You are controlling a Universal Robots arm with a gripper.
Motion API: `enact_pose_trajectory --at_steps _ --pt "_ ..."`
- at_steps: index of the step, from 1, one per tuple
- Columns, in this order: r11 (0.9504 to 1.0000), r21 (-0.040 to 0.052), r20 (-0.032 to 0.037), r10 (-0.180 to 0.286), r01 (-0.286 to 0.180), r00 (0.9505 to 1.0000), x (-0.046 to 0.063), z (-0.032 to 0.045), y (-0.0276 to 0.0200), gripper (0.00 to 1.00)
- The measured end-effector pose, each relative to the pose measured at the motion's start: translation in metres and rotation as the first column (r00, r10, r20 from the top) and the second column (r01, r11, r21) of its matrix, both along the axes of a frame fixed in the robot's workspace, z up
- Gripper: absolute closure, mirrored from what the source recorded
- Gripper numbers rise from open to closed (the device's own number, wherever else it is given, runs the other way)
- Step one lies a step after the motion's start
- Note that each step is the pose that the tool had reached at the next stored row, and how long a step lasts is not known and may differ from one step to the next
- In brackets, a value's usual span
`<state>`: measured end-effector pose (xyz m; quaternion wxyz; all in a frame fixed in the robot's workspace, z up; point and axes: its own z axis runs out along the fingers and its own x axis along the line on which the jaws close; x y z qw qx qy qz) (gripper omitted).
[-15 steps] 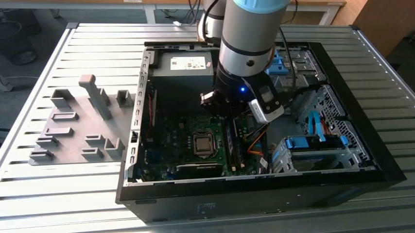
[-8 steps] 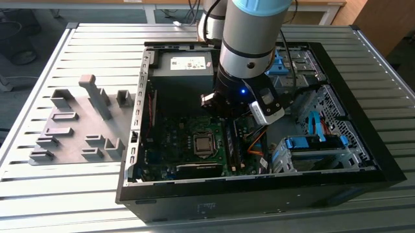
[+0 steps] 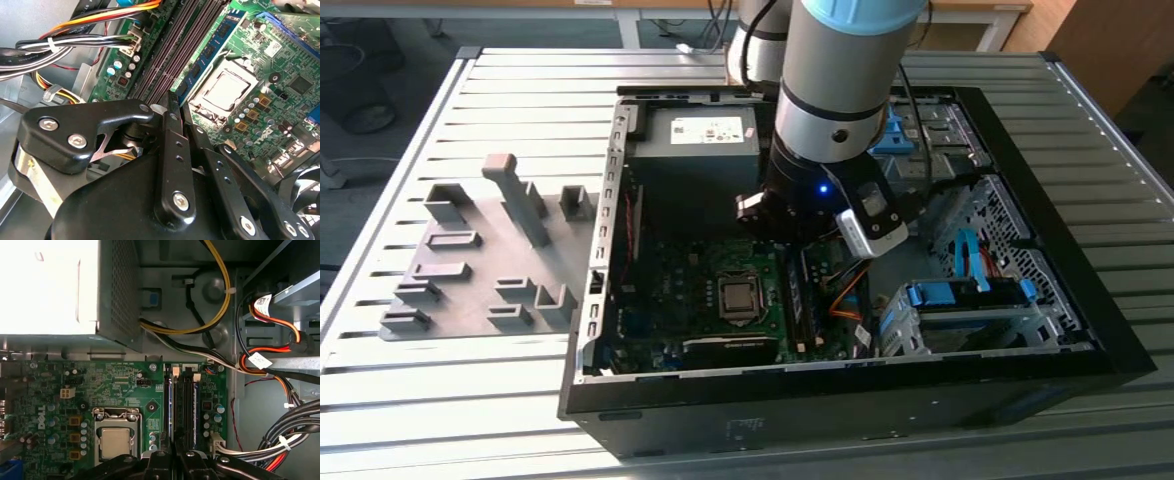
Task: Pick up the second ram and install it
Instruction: 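Insert the second ram into the second slot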
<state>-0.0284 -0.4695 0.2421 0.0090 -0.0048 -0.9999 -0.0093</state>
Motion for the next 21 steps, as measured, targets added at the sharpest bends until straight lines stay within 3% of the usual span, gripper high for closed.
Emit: enact_pose_trajectory --at_steps 9,21 --pt "1.0000 -0.0001 -0.0002 0.000 0.000 1.0000 0.000 -0.0001 0.0000 0.86" --pt "1.0000 0.0029 -0.0014 0.000 0.000 1.0000 0.004 -0.0118 -0.0009 0.86"
